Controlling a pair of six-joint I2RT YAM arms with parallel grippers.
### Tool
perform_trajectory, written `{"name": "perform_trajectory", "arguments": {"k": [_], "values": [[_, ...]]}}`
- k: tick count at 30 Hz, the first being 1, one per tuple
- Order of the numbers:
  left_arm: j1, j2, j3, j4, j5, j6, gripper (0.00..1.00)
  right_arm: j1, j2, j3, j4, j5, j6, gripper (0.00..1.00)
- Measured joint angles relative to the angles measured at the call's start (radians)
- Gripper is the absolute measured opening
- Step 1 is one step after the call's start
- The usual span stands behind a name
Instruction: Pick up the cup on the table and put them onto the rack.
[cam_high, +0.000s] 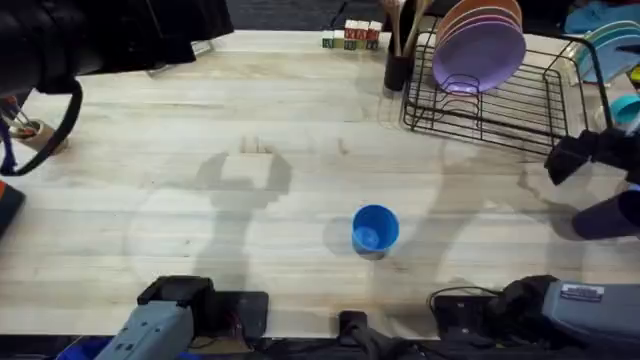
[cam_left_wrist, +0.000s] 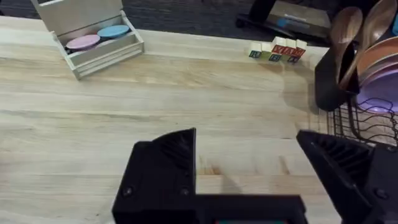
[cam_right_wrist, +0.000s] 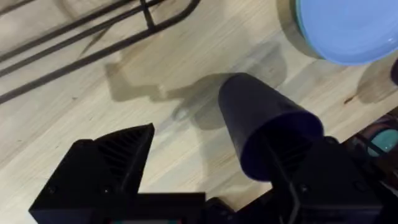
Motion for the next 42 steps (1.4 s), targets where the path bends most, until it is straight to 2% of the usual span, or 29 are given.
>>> {"name": "perform_trajectory", "arguments": {"k": [3, 5, 6, 7, 10, 11, 12, 19, 33, 34, 37, 42], "values": [[0.000, 0.000, 0.000, 0.000, 0.000, 0.000, 0.993, 0.000, 0.035, 0.000, 0.000, 0.000, -0.001, 0.979], [0.000, 0.000, 0.000, -0.001, -0.001, 0.000, 0.993, 0.000, 0.048, 0.000, 0.000, 0.000, -0.006, 0.867], [0.000, 0.000, 0.000, -0.001, -0.002, 0.000, 0.993, 0.000, 0.051, 0.000, 0.000, -0.001, -0.006, 0.721], [0.000, 0.000, 0.000, -0.001, -0.004, 0.000, 0.992, 0.000, 0.052, 0.000, 0.000, 0.000, -0.008, 0.623], [0.000, 0.000, 0.000, -0.001, -0.008, 0.000, 0.993, 0.000, 0.052, 0.000, -0.009, 0.006, -0.008, 0.181], [0.000, 0.000, 0.000, -0.001, -0.009, 0.000, 0.993, 0.000, 0.052, 0.000, -0.017, 0.012, -0.011, 0.076], [0.000, 0.000, 0.000, -0.001, -0.010, 0.000, 0.993, 0.000, 0.052, 0.000, -0.027, 0.027, -0.012, 0.047], [0.000, 0.000, 0.000, -0.001, -0.012, 0.000, 0.994, 0.000, 0.024, 0.000, -0.072, 0.059, -0.020, 0.034], [0.000, 0.000, 0.000, -0.001, -0.012, 0.000, 0.994, 0.002, -0.305, 0.067, -0.131, 0.065, -0.023, 0.032], [0.000, 0.000, 0.000, -0.001, -0.012, 0.000, 0.994, 0.003, -0.362, 0.083, -0.108, 0.065, -0.023, 0.032], [0.000, 0.000, 0.000, -0.001, -0.012, 0.000, 0.994, 0.016, -0.411, 0.093, -0.055, 0.066, -0.023, 0.032], [0.000, 0.000, 0.000, -0.001, -0.012, 0.000, 0.994, 0.093, -0.480, 0.096, 0.058, 0.046, -0.023, 0.032]]}}
